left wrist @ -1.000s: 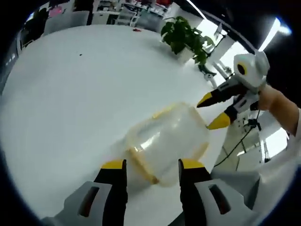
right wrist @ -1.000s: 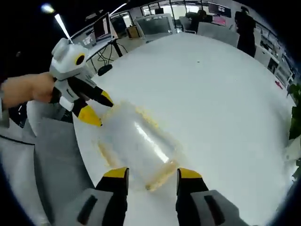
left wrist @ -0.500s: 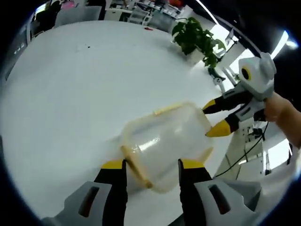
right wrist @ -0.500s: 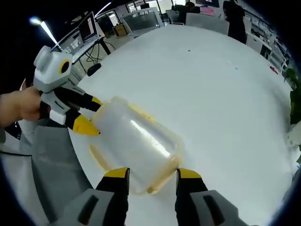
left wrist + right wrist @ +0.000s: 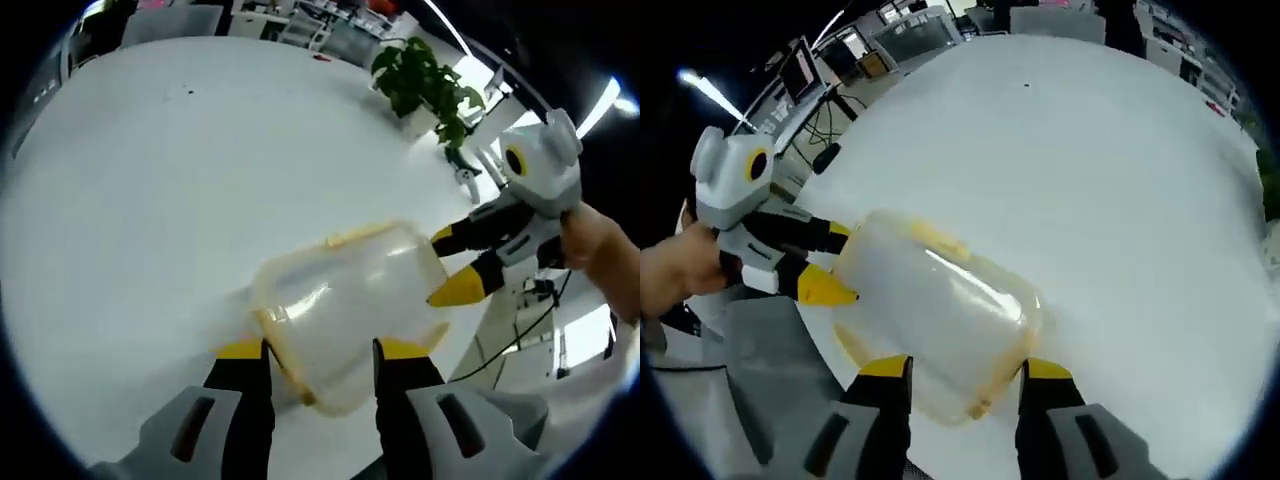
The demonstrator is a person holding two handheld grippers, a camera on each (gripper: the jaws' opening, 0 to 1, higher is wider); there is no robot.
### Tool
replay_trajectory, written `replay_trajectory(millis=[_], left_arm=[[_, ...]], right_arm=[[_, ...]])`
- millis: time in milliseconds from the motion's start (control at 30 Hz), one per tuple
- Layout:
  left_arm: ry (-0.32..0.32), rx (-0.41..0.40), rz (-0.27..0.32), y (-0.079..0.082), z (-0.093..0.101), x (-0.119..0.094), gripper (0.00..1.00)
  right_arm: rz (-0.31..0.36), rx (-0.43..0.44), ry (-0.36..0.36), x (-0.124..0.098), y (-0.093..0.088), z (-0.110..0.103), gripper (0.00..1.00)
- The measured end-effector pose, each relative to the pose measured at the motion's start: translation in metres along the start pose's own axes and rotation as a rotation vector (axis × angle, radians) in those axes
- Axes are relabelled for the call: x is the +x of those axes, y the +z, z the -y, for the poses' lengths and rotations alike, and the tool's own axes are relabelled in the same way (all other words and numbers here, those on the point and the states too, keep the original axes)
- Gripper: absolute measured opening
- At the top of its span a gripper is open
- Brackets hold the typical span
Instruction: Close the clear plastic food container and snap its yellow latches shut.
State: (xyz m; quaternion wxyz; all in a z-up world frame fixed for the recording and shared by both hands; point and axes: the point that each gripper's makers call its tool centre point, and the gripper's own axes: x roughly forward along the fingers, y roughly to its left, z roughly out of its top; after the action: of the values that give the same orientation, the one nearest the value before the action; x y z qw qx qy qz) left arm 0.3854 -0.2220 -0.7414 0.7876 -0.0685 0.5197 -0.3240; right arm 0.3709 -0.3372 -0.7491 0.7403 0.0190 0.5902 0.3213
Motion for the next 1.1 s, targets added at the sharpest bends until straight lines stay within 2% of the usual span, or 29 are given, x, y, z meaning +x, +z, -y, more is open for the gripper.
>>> replay_trajectory(millis=[167,400,433,500,533,600,700,733,800,900,967,1033,1100], left_arm=[[-0.01,-0.003,-0.005,0.0,0.0,-0.001,0.4],[-0.009,0.022,0.024,0.004,-0.001,-0.001,0.42],[0.002,0.092,0.041,0.007,-0.002,-0.002,0.43],[0.02,0.128,0.038,0.005,-0.004,-0.005,0.48],[0.016,0.129,0.041,0.005,-0.004,-0.007,0.5],[0.014,0.163,0.031,0.003,-0.007,-0.011,0.48],[0.039,0.255,0.055,0.009,-0.013,-0.017,0.44],[0.031,0.262,0.059,0.01,-0.011,-0.019,0.45],[0.018,0.297,0.078,0.014,-0.008,-0.022,0.46],[0.002,0.422,0.087,0.02,-0.001,-0.028,0.43],[-0.004,0.482,0.089,0.021,0.002,-0.029,0.41],[-0.01,0.507,0.118,0.026,0.008,-0.032,0.41],[-0.044,0.526,0.156,0.031,0.016,-0.035,0.36]], right_arm=[[0.014,-0.005,-0.003,-0.001,0.004,-0.001,0.41],[0.048,0.014,0.006,-0.002,0.009,-0.002,0.42],[0.049,-0.033,0.004,-0.004,0.008,-0.002,0.42],[0.01,-0.132,-0.04,-0.011,0.004,0.003,0.42],[0.01,-0.185,-0.062,-0.014,0.005,0.005,0.43],[0.01,-0.236,-0.097,-0.02,0.008,0.009,0.43],[0.024,-0.253,-0.048,-0.028,0.006,0.003,0.37],[0.034,-0.301,-0.028,-0.03,0.007,0.001,0.34],[0.049,-0.367,-0.045,-0.033,0.013,0.002,0.35],[0.05,-0.494,-0.072,-0.043,0.015,0.002,0.29],[0.063,-0.518,-0.045,-0.045,0.017,-0.002,0.26],[0.097,-0.563,-0.007,-0.047,0.022,-0.012,0.25],[0.108,-0.632,0.01,-0.048,0.024,-0.019,0.22]])
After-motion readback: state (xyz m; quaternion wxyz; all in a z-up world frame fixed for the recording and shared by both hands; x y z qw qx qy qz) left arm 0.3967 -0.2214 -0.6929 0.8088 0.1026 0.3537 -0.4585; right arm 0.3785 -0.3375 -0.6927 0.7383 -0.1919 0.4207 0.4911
